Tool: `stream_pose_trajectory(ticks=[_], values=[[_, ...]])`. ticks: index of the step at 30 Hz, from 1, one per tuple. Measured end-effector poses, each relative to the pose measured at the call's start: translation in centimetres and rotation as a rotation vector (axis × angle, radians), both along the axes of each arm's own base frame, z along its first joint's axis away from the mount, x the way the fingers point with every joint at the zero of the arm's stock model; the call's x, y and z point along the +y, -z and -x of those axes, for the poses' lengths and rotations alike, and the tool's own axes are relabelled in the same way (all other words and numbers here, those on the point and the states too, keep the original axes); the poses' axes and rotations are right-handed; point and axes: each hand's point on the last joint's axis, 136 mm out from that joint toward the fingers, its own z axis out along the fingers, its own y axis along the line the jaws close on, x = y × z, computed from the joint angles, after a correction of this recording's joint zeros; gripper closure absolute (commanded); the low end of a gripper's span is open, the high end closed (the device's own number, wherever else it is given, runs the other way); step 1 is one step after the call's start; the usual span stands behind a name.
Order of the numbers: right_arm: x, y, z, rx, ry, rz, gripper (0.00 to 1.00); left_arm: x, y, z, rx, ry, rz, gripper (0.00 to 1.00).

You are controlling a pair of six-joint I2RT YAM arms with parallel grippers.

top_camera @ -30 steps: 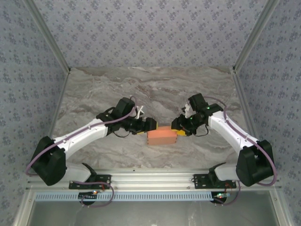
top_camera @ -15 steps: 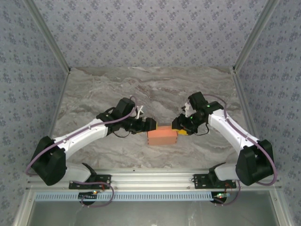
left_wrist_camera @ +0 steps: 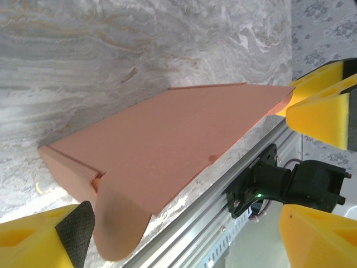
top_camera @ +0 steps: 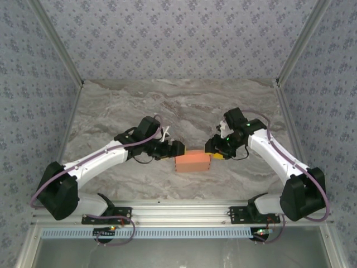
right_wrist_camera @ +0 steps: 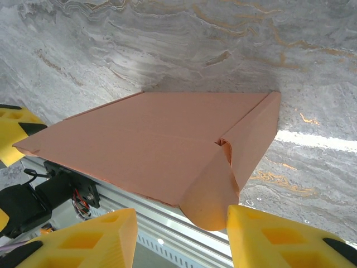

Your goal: Fold the paper box

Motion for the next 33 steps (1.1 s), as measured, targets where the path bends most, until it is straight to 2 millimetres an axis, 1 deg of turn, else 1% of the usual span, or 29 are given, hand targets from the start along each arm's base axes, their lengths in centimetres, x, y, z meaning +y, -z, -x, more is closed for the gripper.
stream_pose_trajectory(ticks=[5,14,22,27,33], values=[[0.0,0.0,0.0,0.000,0.000,0.000,0.54,0.1,-0.1,0.4,0.015,0.003,-0.001,0.12],[0.1,0.0,0.0,-0.003,-0.001,-0.002,0.57,-0.7,-0.4,1.5,0.040,0.032,0.017,0.13],[0.2,-0.1,-0.2,-0.011,-0.003,-0.005,0.61,-0.8,-0.5,1.7,0.046,0.036,0.025,0.14],[0.2,-0.1,-0.2,-0.012,-0.003,-0.005,0.62,-1.3,-0.8,1.8,0.036,0.044,0.038,0.14],[0.1,0.0,-0.2,-0.011,-0.003,0.001,0.65,-1.7,-0.4,2.0,0.030,0.046,0.025,0.19]])
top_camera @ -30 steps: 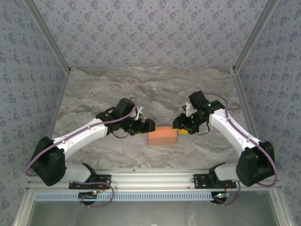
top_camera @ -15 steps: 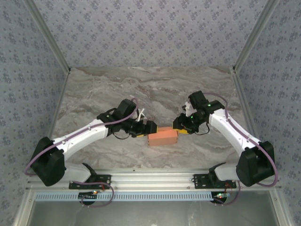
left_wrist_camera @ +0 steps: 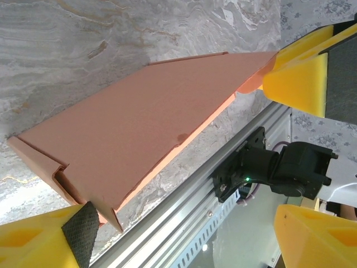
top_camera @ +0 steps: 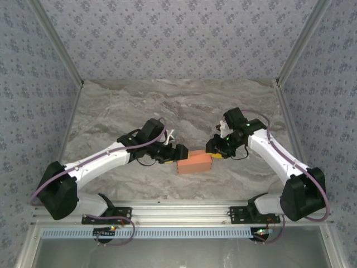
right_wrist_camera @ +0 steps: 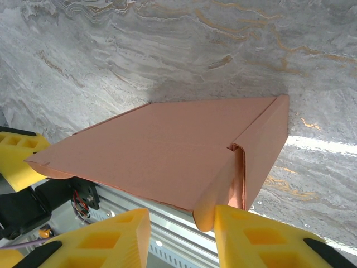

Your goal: Fold the paper box

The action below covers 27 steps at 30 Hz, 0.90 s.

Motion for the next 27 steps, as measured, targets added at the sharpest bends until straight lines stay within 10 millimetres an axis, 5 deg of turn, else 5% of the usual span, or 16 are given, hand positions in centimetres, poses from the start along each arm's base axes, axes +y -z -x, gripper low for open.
stream_pose_trajectory(ticks=[12,27], values=[[-0.8,0.6,0.2,-0.007,-0.013,0.051,0.70,0.2,0.6,-0.6,-0.065,-0.013,-0.043,0.30],[-1.4,0.9,0.2,-0.015,-0.024,0.089,0.83,1.4,4.1,0.0,-0.077,0.007,-0.156,0.36]])
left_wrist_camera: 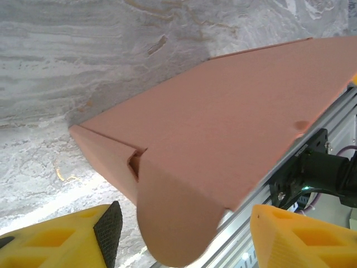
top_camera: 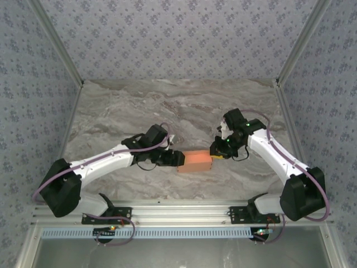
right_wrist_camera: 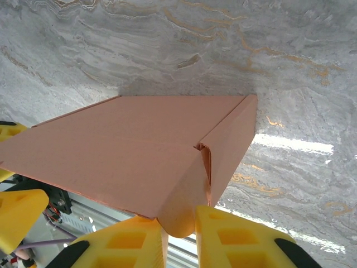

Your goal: Fold the paper box

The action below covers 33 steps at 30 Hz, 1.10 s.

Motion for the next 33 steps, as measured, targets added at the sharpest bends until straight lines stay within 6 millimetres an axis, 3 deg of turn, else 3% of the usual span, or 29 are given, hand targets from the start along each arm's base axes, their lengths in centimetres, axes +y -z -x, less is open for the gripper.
stream_pose_trajectory(ticks=[6,11,15,18,19,23,28,30,33], values=[[-0.2,0.1,0.0,-0.013,-0.015,0.015,0.85,0.4,0.4,-0.1,-0.020,0.005,-0.031,0.30],[-0.1,0.2,0.1,-0.018,-0.025,0.026,0.85,1.3,-0.1,-0.4,-0.072,0.003,-0.066,0.11],[0.1,0.3,0.3,-0.023,-0.042,0.034,0.85,2.3,-2.4,-1.5,-0.180,-0.015,-0.088,0.02],[0.2,0.3,0.4,-0.026,-0.050,0.039,0.86,3.1,-4.4,-3.6,-0.281,-0.052,-0.092,0.01],[0.2,0.3,0.4,-0.026,-0.051,0.040,0.86,3.6,-5.0,-4.5,-0.317,-0.069,-0.090,0.01],[0.3,0.5,0.4,-0.021,-0.055,0.049,0.86,4.5,-5.9,-6.9,-0.408,-0.111,-0.074,0.21],[0.5,0.6,0.6,-0.019,-0.065,0.053,0.87,3.6,-4.6,-5.8,-0.449,-0.004,-0.065,0.30],[0.5,0.6,0.6,-0.018,-0.065,0.053,0.86,3.2,-4.4,-5.3,-0.480,0.044,-0.077,0.47],[0.5,0.5,0.5,-0.019,-0.065,0.054,0.87,3.1,-4.2,-5.5,-0.545,0.093,-0.096,0.48]])
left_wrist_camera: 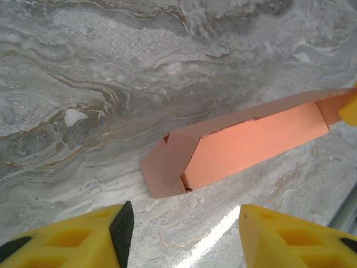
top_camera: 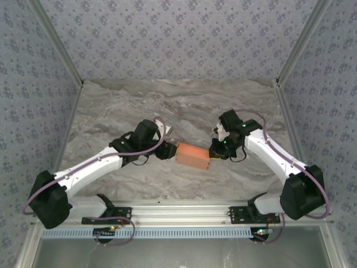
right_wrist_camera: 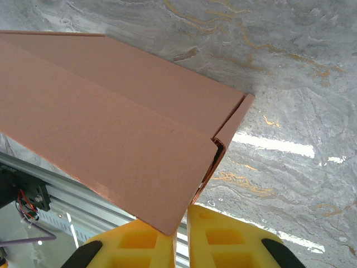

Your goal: Fold the paper box

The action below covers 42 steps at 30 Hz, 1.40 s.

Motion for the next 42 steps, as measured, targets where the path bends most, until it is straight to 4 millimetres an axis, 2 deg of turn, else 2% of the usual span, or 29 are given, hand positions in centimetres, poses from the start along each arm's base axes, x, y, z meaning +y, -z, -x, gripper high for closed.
stream_pose_trajectory(ticks=[4,8,16,22,27,32,35,38,40,42], values=[[0.1,0.0,-0.1,0.006,-0.006,0.007,0.87,0.5,0.5,-0.3,-0.048,0.038,-0.044,0.39],[0.0,-0.3,-0.1,0.007,-0.013,0.015,0.87,0.4,0.6,-0.5,-0.086,0.078,-0.069,0.38],[-0.1,-0.7,-0.3,-0.004,-0.017,0.022,0.87,-0.4,2.7,-1.3,-0.066,0.117,-0.130,0.54],[-0.1,-0.7,-0.3,-0.006,-0.017,0.025,0.88,-0.9,2.0,-1.6,-0.077,0.122,-0.115,0.55],[-0.1,-0.6,-0.4,0.000,-0.016,0.029,0.88,-1.3,1.3,-2.0,-0.093,0.124,-0.102,0.61],[-0.1,-0.5,-0.4,0.006,-0.016,0.031,0.88,-2.1,2.1,-2.5,-0.072,0.138,-0.110,0.69],[-0.1,-0.5,-0.4,0.005,-0.017,0.031,0.88,-2.2,2.7,-2.4,-0.057,0.143,-0.118,0.69],[-0.1,-0.5,-0.4,0.005,-0.017,0.031,0.88,-2.4,2.5,-2.6,-0.057,0.144,-0.117,0.72],[-0.1,-0.5,-0.4,0.005,-0.017,0.031,0.88,-2.6,2.1,-2.8,-0.064,0.147,-0.114,0.79],[-0.1,-0.5,-0.4,0.005,-0.017,0.031,0.88,-2.8,1.8,-2.9,-0.069,0.150,-0.112,0.80]])
